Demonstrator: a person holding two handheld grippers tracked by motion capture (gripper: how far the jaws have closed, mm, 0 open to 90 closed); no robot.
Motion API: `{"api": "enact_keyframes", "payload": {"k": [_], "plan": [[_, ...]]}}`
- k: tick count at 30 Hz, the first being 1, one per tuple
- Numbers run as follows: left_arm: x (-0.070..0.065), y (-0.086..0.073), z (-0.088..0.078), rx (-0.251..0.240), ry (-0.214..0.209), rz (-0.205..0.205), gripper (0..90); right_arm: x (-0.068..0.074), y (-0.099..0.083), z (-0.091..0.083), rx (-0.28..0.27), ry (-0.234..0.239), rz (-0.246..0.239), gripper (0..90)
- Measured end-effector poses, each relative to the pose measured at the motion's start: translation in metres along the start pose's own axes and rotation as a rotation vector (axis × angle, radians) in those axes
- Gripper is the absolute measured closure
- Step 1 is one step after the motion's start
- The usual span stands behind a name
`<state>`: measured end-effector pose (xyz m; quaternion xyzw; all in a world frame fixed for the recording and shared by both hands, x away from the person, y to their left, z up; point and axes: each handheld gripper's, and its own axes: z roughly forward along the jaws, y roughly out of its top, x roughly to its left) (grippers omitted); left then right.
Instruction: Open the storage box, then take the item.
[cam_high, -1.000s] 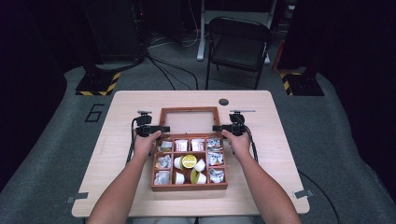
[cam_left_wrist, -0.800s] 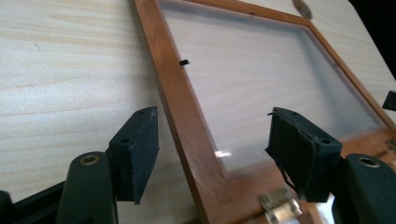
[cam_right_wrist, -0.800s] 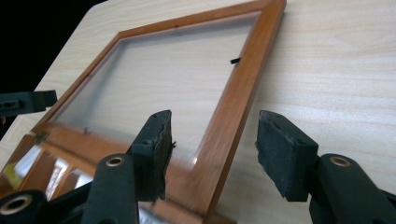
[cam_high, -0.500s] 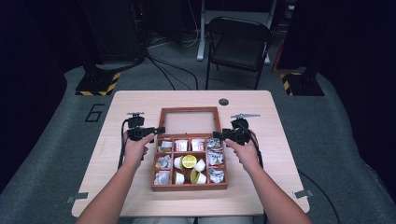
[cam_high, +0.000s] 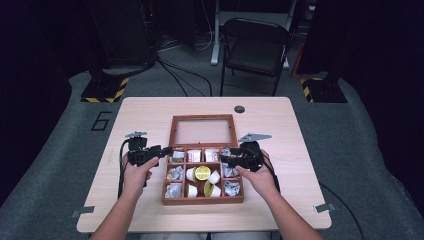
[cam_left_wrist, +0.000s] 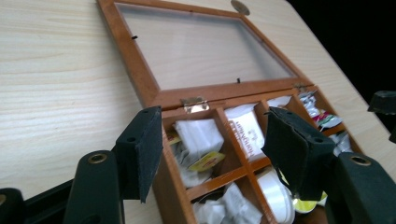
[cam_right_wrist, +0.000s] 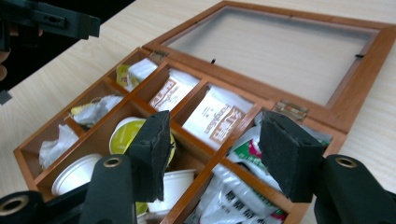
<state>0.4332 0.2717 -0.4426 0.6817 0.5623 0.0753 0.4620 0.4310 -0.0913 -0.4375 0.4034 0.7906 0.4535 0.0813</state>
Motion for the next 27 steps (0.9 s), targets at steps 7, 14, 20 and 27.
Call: {"api": "enact_keyframes", "payload": {"k": [7,14,20,27], "plan": [[0.000,-0.008,-0.004,0.010,0.004,0.030,36.4,0.009,-0.012,0.007,0.029,-0.010,-0.041,43.8],[-0.001,-0.010,-0.008,0.005,-0.004,0.028,36.1,0.021,-0.016,0.011,0.043,0.026,-0.077,45.6],[-0.002,-0.011,-0.011,0.002,-0.002,0.028,36.1,0.031,-0.017,0.017,0.063,0.041,-0.107,47.0],[0.000,-0.013,-0.013,-0.003,0.004,0.022,36.1,0.039,-0.020,0.020,0.081,0.078,-0.110,47.3]]}}
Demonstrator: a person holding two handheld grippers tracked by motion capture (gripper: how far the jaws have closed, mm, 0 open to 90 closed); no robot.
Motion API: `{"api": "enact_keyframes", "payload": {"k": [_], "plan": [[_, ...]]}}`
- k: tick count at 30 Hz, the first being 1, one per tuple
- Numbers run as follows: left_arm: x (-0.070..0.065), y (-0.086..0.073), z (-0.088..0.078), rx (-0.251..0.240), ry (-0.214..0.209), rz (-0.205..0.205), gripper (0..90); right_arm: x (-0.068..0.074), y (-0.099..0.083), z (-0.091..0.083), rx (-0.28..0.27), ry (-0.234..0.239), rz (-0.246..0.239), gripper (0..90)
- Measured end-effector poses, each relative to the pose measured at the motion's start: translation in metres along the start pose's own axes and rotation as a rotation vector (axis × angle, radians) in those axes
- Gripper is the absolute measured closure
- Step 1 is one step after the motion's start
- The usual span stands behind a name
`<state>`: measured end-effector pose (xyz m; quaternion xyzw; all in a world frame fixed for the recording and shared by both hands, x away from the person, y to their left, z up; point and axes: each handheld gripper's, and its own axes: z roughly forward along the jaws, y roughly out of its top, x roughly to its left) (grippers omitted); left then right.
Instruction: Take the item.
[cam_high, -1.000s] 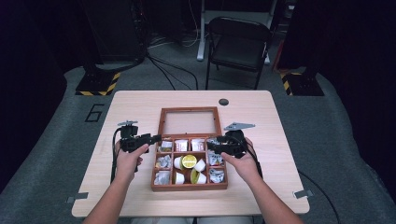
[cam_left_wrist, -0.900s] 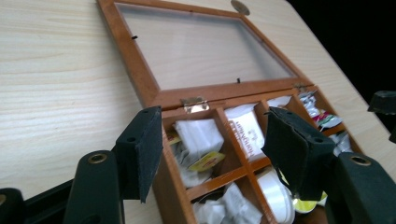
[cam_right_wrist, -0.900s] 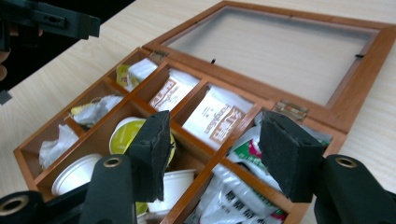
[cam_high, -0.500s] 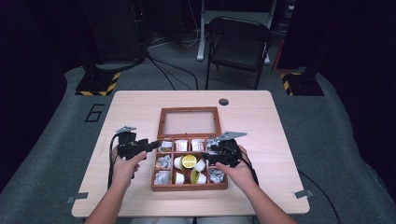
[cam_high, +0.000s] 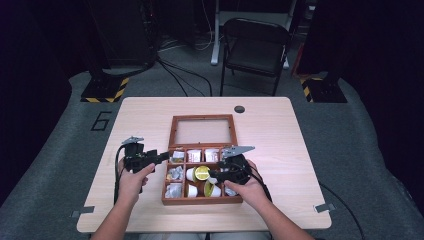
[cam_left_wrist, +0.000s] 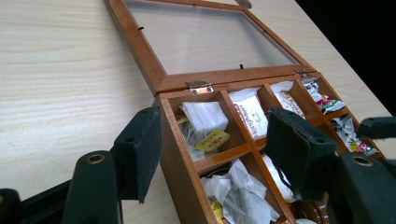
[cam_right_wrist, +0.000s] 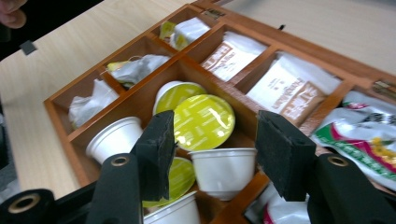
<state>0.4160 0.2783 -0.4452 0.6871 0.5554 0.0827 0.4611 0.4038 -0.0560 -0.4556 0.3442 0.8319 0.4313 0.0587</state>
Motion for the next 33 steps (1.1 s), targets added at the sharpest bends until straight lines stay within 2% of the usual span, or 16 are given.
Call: {"api": "enact_keyframes", "payload": {"k": [2,7,13,17,24,25,31,33], "plan": [[0.000,0.000,-0.001,-0.001,0.003,0.000,36.1,0.004,-0.002,0.001,0.006,0.019,-0.018,48.7],[0.000,-0.001,-0.002,-0.004,0.007,0.001,36.1,0.009,-0.001,0.010,0.028,0.023,-0.049,50.1],[0.002,-0.002,-0.003,-0.008,0.009,-0.004,36.1,0.008,0.000,0.023,0.065,0.015,-0.026,42.4],[0.003,-0.003,-0.005,-0.010,0.015,-0.007,36.1,0.007,0.003,0.031,0.090,0.014,-0.030,38.0],[0.005,-0.005,-0.010,-0.023,0.024,-0.022,36.1,0.010,0.006,0.042,0.113,-0.001,-0.036,36.7],[0.005,-0.006,-0.012,-0.023,0.027,-0.026,36.1,0.009,0.007,0.045,0.123,0.000,-0.055,36.1],[0.006,-0.009,-0.015,-0.039,0.034,-0.029,36.1,0.009,0.008,0.051,0.140,-0.004,-0.065,35.3],[0.006,-0.009,-0.017,-0.033,0.033,-0.032,36.1,0.008,0.008,0.051,0.147,-0.001,-0.056,35.3]]}}
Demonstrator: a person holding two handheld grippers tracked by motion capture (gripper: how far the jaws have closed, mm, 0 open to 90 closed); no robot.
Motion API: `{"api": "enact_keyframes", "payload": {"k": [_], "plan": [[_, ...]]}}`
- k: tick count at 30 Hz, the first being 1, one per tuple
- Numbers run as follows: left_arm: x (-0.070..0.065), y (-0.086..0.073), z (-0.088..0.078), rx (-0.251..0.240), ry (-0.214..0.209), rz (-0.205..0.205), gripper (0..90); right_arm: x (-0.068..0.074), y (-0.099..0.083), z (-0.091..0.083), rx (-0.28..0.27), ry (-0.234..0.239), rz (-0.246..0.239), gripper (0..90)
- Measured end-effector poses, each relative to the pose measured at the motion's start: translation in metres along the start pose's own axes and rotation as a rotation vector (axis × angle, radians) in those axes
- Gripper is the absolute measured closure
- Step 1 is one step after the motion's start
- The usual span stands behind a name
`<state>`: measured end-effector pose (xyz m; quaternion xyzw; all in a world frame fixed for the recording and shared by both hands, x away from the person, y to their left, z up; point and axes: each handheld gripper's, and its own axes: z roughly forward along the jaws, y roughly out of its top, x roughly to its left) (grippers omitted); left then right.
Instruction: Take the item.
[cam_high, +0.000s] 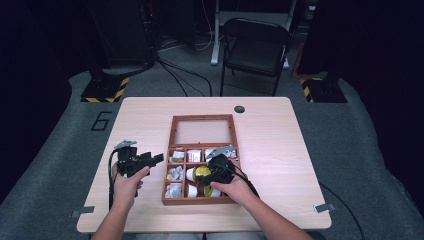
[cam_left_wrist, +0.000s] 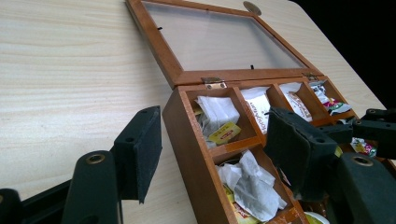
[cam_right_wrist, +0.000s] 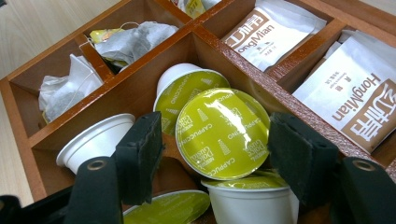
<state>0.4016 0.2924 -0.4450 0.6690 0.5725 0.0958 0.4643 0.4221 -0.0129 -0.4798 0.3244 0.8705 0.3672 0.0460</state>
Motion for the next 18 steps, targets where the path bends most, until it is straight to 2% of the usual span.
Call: {"api": "enact_keyframes", "payload": {"k": [2,3,7,9,12,16,18], "plan": [[0.002,-0.001,-0.002,-0.007,0.002,-0.005,36.1,0.000,0.000,0.001,0.005,-0.007,0.019,35.3],[0.002,-0.001,-0.002,-0.007,0.002,-0.005,36.1,-0.001,0.001,0.000,-0.002,-0.005,0.002,35.3],[0.002,-0.001,-0.004,-0.009,0.005,-0.012,36.1,0.001,0.002,-0.004,0.007,-0.006,0.018,35.2],[0.003,-0.001,-0.004,-0.008,0.005,-0.008,36.1,-0.001,0.002,-0.004,0.003,-0.013,0.001,34.8],[0.003,-0.001,-0.002,-0.004,0.004,-0.006,36.1,-0.002,0.002,0.001,0.035,-0.004,0.023,32.5],[0.002,-0.002,-0.001,-0.004,-0.001,-0.010,36.1,-0.001,0.002,0.006,0.046,-0.013,-0.005,31.4],[0.002,-0.002,-0.001,-0.005,0.004,-0.009,36.1,-0.001,0.002,0.007,0.053,-0.013,-0.001,31.5]]}}
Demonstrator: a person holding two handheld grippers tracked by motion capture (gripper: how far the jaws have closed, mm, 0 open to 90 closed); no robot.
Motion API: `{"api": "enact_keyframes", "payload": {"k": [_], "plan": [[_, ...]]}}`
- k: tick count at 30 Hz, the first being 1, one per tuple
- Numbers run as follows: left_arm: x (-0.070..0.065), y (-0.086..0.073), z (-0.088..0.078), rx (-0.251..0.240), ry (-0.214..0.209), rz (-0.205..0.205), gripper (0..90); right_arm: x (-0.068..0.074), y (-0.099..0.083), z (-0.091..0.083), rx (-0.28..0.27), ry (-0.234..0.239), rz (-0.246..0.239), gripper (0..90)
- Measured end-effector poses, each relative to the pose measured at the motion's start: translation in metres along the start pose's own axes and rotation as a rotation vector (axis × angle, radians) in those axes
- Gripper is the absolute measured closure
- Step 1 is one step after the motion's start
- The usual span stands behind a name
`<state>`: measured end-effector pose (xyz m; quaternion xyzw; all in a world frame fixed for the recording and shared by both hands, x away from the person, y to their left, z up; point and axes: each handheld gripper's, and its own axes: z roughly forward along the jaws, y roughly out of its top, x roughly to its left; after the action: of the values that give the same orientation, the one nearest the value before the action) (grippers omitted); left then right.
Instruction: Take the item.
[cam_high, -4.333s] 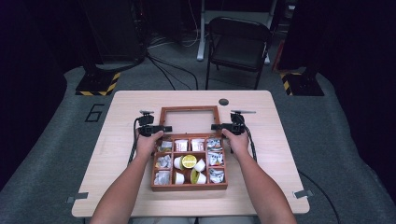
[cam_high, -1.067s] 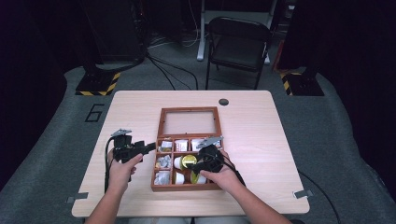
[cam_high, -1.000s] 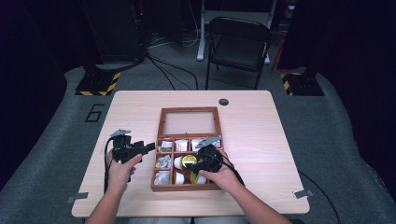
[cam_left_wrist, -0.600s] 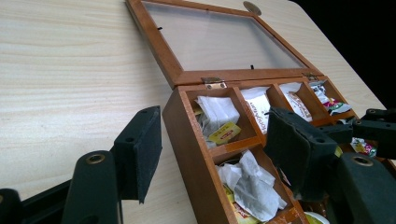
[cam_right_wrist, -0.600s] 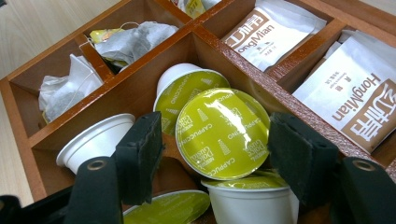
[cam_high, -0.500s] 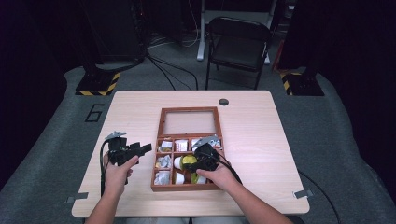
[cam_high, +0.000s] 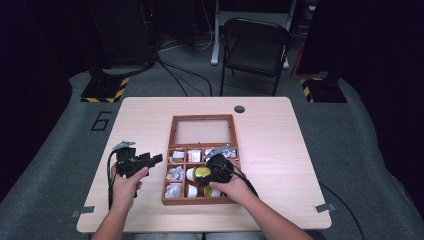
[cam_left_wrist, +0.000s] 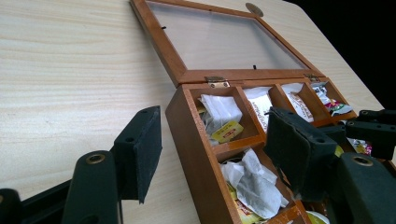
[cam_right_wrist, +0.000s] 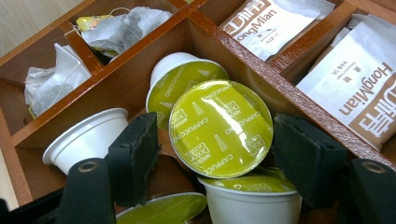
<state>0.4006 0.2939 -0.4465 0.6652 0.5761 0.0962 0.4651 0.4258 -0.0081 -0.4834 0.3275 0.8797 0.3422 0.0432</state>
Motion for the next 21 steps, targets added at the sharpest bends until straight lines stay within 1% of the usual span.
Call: {"api": "enact_keyframes", "payload": {"k": [2,3,6,9,10,12,14,15,16,17,18,20,21], "plan": [[0.0000,-0.0001,0.0003,0.002,-0.002,0.001,36.1,-0.0002,0.0003,0.0011,0.000,-0.001,-0.007,32.1],[0.0002,0.0000,0.0005,0.000,-0.002,0.004,36.1,0.0007,0.0003,0.0016,0.005,0.000,0.003,32.4],[0.0007,0.0000,0.0002,0.001,-0.003,0.005,36.1,0.0009,0.0011,0.0040,0.009,0.003,-0.010,32.6],[0.0009,-0.0001,-0.0001,0.003,-0.007,-0.003,36.1,0.0024,0.0019,0.0056,0.016,0.004,-0.013,32.7],[0.0013,-0.0002,-0.0001,0.004,-0.007,-0.002,36.1,0.0023,0.0021,0.0060,0.013,0.002,-0.022,32.6],[0.0013,-0.0003,0.0001,-0.005,-0.006,-0.014,36.1,0.0035,0.0024,0.0060,0.010,-0.009,-0.033,31.8],[0.0024,0.0000,-0.0004,-0.004,-0.005,-0.003,36.1,0.0066,0.0037,0.0024,0.014,-0.022,-0.049,31.8],[0.0025,0.0000,-0.0003,-0.004,-0.005,-0.005,36.1,0.0074,0.0041,0.0017,0.005,-0.030,-0.057,31.8],[0.0025,-0.0002,-0.0001,-0.003,-0.004,-0.008,36.1,0.0076,0.0046,0.0015,0.009,-0.029,-0.065,31.8],[0.0019,-0.0005,0.0002,-0.002,-0.005,-0.017,36.1,0.0080,0.0046,0.0026,0.011,-0.035,-0.063,31.7],[0.0018,-0.0006,0.0005,-0.002,-0.006,-0.018,36.1,0.0079,0.0041,0.0040,0.021,-0.033,-0.059,31.7],[0.0026,-0.0004,0.0003,0.004,-0.011,0.001,36.1,0.0070,0.0029,0.0064,0.012,-0.031,-0.054,31.9],[0.0021,-0.0005,0.0004,0.004,-0.011,-0.003,36.1,0.0067,0.0028,0.0067,0.014,-0.027,-0.056,32.0]]}}
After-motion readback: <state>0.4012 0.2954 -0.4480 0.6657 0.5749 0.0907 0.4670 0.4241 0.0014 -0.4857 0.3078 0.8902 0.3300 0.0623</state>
